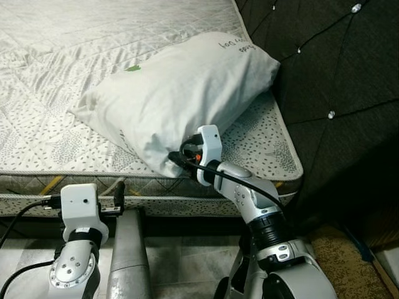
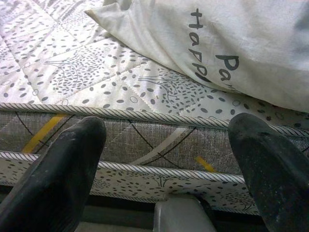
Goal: Clean up the room
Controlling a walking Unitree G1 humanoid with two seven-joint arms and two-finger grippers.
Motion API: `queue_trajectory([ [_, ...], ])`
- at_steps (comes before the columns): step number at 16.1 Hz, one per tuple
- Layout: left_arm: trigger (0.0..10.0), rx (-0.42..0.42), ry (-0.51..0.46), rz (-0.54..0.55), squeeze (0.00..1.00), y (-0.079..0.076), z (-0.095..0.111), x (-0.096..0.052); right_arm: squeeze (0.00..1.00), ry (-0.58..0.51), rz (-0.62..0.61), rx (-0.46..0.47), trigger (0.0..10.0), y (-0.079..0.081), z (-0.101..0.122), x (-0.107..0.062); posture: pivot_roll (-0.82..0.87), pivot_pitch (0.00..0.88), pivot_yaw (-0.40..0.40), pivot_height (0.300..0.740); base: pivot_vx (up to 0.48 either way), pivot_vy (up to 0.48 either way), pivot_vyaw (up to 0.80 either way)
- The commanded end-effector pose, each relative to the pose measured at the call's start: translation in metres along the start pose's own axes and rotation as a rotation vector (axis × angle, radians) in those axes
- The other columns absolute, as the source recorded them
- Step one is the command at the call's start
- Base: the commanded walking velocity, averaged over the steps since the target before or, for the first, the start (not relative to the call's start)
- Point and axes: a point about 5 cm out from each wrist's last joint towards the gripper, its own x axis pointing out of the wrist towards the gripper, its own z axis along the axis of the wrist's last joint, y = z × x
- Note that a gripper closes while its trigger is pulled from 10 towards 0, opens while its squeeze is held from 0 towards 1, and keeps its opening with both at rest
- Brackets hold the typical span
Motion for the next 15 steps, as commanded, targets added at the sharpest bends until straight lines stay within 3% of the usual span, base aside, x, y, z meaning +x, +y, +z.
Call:
queue_trajectory([
  [1, 10.0, 0.002, -0.003, -0.010, 0.00, -0.002, 0.000, 0.001, 0.00, -0.002, 0.013, 0.016, 0.0, 0.005, 0.000, 0.003, 0.13, 0.033, -0.082, 0.501, 0.000, 0.000, 0.00],
  [3, 10.0, 0.001, -0.006, -0.010, 0.00, -0.002, 0.000, 0.002, 0.00, -0.008, 0.007, -0.005, 0.0, 0.003, 0.003, 0.003, 0.13, 0.035, -0.082, 0.501, 0.000, 0.000, 0.00],
  [5, 10.0, -0.001, -0.008, -0.011, 0.00, -0.003, 0.000, 0.004, 0.00, -0.037, -0.029, -0.086, 0.0, -0.005, 0.015, 0.005, 0.12, 0.024, -0.084, 0.501, 0.000, 0.000, 0.00],
  [9, 10.0, -0.010, -0.024, -0.012, 0.00, -0.006, 0.002, 0.011, 0.00, -0.216, -0.204, -0.255, 0.0, -0.043, 0.087, -0.006, 0.11, 0.000, -0.093, 0.501, 0.000, 0.000, 0.00],
  [11, 10.0, -0.015, -0.033, -0.012, 0.00, -0.009, 0.002, 0.014, 0.00, -0.284, -0.312, -0.319, 0.0, -0.064, 0.120, -0.021, 0.11, 0.000, -0.099, 0.501, 0.000, 0.000, 0.00],
  [15, 10.0, -0.020, -0.053, -0.013, 0.00, -0.013, 0.004, 0.024, 0.00, -0.454, -0.612, -0.435, 0.0, -0.103, 0.190, -0.075, 0.09, 0.000, -0.097, 0.501, 0.000, 0.000, 0.00],
])
